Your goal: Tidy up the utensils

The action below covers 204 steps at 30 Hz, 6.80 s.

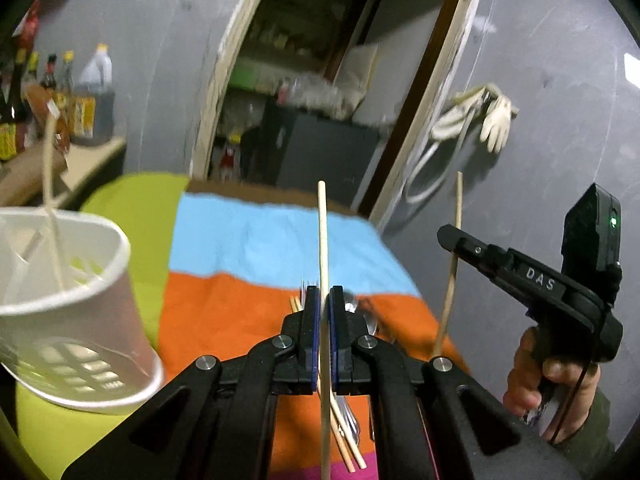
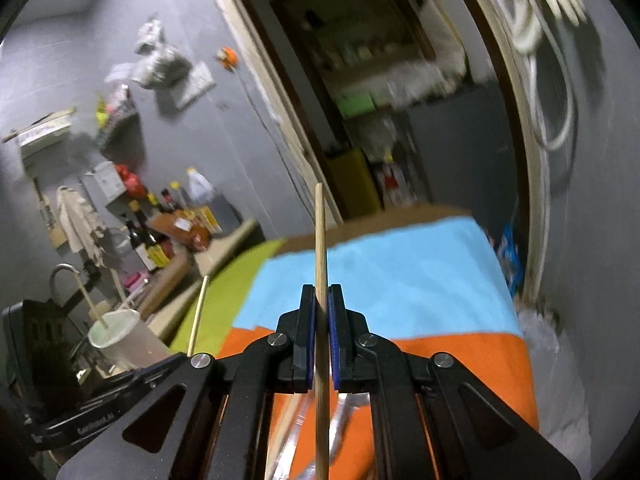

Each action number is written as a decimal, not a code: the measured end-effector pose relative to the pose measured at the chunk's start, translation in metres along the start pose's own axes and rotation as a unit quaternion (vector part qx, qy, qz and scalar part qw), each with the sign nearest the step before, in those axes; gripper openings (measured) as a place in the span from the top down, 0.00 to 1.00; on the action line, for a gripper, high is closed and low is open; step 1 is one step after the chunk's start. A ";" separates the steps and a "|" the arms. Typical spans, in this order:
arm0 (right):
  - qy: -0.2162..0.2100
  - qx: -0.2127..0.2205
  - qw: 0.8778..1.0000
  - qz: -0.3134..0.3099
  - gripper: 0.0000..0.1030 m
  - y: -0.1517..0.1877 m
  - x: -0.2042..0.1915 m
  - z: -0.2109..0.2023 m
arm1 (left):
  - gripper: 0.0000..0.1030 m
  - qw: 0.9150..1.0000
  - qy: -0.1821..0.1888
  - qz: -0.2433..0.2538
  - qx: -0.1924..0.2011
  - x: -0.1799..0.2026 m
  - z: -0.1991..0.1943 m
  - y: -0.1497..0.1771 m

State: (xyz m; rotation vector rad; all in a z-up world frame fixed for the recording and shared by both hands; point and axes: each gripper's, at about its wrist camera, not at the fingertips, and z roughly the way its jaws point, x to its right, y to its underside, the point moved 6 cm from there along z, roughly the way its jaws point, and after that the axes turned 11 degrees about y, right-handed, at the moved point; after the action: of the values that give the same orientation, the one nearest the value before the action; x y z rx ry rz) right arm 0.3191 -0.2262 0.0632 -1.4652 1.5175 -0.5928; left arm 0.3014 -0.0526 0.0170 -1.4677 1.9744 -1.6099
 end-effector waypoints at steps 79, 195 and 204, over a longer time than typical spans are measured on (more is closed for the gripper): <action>-0.116 0.100 0.982 -0.113 0.49 -0.016 -0.217 0.028 | 0.68 0.970 -0.145 0.013 0.196 -0.117 -0.162 -0.060; 0.072 -0.069 0.991 -0.087 0.86 0.049 0.016 0.017 | 0.98 0.995 -0.059 0.032 -0.080 -0.007 0.040 0.028; 0.048 0.091 0.990 -0.099 0.86 0.012 -0.031 -0.032 | 0.98 0.989 -0.088 0.095 0.073 0.015 -0.016 -0.013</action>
State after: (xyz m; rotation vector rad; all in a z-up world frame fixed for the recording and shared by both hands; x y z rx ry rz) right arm 0.2817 -0.2029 0.0764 -1.4727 1.3605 -0.9085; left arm 0.2905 -0.0533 0.0407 -1.2785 1.7982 -1.4576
